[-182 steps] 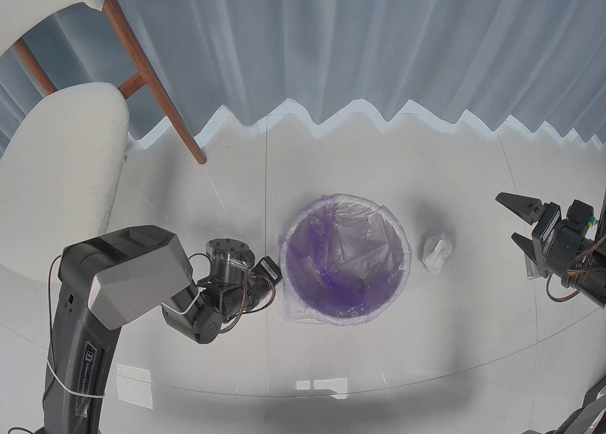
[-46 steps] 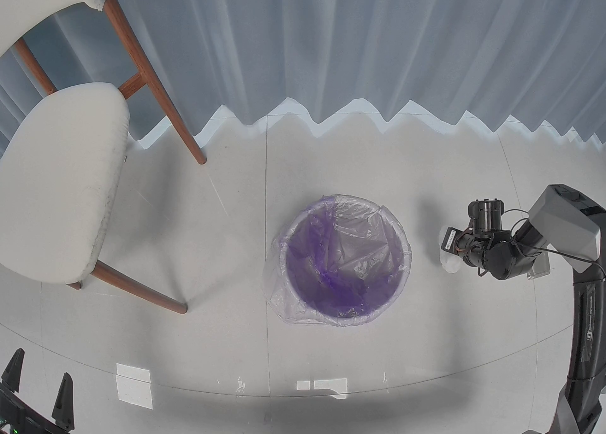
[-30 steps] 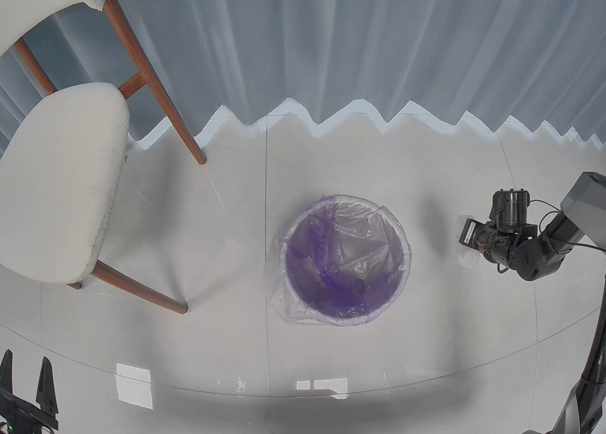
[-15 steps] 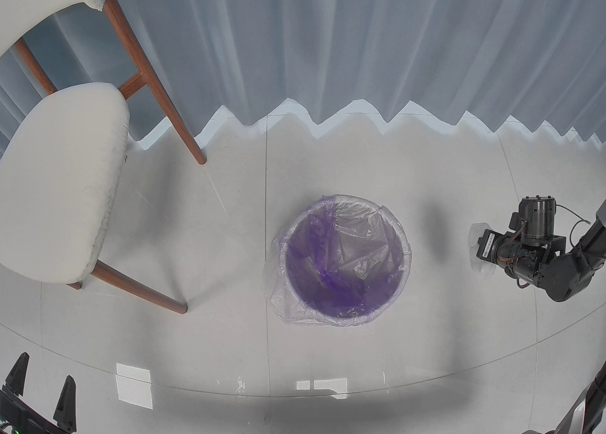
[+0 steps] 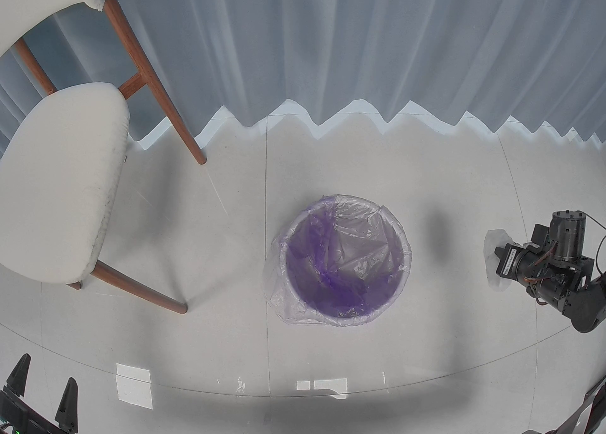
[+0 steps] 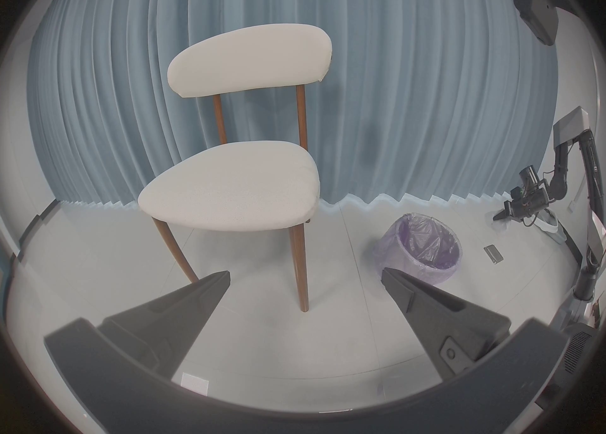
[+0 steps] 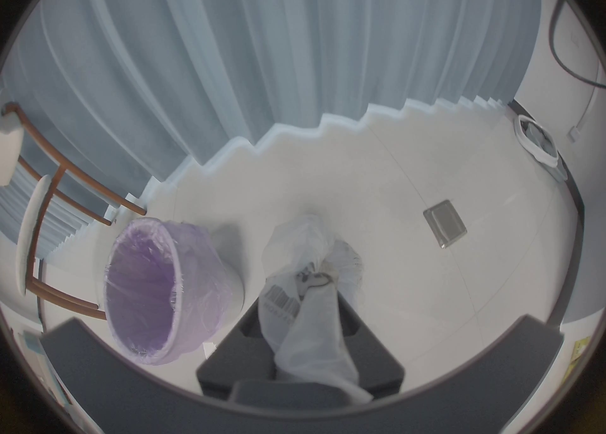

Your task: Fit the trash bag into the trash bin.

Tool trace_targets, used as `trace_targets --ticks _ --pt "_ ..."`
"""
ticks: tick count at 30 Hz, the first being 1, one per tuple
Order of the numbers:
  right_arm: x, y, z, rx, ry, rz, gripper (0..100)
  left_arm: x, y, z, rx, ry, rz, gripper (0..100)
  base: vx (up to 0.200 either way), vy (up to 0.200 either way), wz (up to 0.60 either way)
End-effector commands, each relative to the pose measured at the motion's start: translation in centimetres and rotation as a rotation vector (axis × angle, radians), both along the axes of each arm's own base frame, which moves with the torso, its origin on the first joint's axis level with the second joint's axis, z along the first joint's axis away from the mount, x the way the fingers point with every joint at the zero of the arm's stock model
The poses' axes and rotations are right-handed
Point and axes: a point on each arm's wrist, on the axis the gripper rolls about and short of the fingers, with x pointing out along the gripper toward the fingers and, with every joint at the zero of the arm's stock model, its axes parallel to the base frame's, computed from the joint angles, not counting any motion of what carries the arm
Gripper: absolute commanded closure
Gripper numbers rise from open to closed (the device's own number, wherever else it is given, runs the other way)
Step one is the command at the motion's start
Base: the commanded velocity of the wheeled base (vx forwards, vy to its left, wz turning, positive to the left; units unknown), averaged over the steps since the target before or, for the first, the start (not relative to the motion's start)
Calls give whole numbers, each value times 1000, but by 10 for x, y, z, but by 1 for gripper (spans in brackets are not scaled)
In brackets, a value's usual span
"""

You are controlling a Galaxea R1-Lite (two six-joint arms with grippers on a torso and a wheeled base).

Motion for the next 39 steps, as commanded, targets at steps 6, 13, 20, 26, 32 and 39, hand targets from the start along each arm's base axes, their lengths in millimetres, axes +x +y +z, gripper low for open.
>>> trace_targets --ticks 6,13,20,26,32,39 --pt "-37 -4 -6 -87 -110 50 100 1 0 -5 -2 9 1 0 0 0 0" --pt "-69 -8 -17 -104 -128 76 100 1 0 -5 -11 9 3 0 0 0 0" --pt "-77 -9 -9 -92 -176 71 100 1 0 -5 -11 9 3 0 0 0 0" --pt "-81 2 -4 -84 -205 134 100 1 0 -5 -13 9 3 0 0 0 0" --pt "-86 21 -3 -72 -217 242 100 1 0 -5 -13 9 3 0 0 0 0" --pt "-95 47 -4 -51 -224 394 100 1 0 -5 -13 9 3 0 0 0 0"
